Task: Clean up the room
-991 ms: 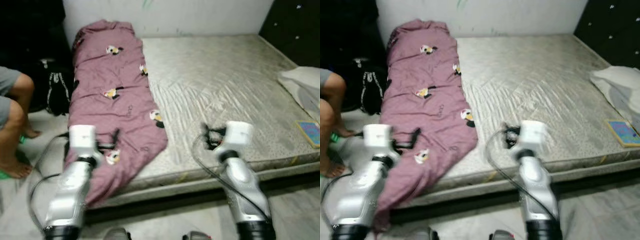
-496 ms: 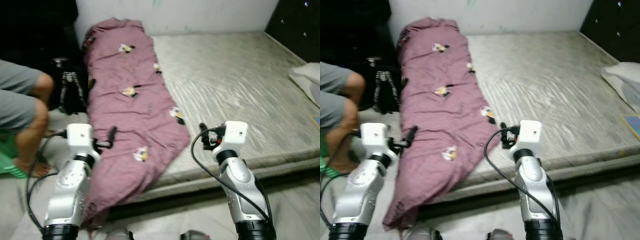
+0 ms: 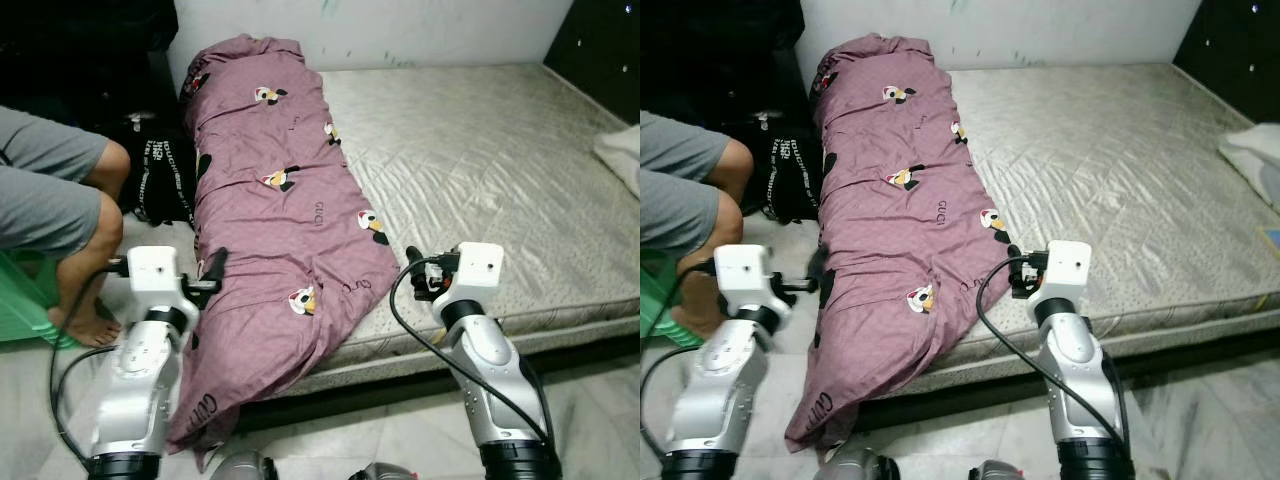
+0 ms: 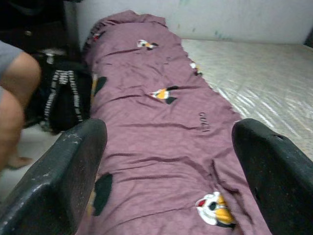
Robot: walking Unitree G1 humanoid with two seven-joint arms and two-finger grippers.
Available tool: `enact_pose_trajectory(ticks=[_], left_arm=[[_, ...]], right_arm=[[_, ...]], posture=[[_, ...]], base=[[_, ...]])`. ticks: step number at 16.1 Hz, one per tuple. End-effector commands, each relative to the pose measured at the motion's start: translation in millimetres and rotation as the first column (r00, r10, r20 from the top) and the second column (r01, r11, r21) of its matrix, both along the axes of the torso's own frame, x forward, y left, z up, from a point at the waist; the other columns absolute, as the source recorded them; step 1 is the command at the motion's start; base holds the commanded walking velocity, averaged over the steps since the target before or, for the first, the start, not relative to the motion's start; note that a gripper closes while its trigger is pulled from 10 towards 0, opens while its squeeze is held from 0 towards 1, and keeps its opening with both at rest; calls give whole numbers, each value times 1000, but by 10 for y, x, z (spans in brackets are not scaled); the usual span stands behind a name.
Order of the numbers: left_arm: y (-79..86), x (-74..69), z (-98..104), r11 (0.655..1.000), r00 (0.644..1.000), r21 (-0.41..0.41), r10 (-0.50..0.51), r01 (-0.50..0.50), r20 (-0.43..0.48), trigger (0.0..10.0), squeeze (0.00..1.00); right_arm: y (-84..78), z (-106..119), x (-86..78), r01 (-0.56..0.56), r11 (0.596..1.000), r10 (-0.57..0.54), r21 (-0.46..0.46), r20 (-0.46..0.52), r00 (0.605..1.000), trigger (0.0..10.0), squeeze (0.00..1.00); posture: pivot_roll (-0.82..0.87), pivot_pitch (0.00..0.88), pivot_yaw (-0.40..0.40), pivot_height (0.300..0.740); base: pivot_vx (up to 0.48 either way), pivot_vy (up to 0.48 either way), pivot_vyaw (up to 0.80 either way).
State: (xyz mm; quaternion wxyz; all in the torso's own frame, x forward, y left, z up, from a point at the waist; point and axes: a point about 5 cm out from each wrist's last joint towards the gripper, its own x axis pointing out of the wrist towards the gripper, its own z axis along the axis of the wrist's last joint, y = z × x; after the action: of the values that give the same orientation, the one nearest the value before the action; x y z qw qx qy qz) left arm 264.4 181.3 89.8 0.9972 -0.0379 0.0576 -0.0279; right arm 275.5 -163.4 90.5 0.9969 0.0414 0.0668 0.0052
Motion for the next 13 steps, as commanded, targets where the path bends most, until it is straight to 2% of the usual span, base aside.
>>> enact_pose_trajectory(ticks=[1,11,13], left_arm=[[-13,11,42,1000,1000,8,-14,14,15,10000,0],[-43,5,30,999,1000,24,-30,30,4,10000,0],[-51,3,31,999,999,24,-36,36,6,10000,0]], right_arm=[[-21,56,18,9,1000,-9,3,17,1000,10000,0],[-6,50,9,-12,1000,12,-5,16,1000,10000,0],[-9,50,5,-10,1000,10,-8,17,1000,10000,0]], posture=[[-2,0,-22,740],[-3,0,-21,740],[-5,0,-22,740]], base=[[0,0,0],[0,0,0],[0,0,800]])
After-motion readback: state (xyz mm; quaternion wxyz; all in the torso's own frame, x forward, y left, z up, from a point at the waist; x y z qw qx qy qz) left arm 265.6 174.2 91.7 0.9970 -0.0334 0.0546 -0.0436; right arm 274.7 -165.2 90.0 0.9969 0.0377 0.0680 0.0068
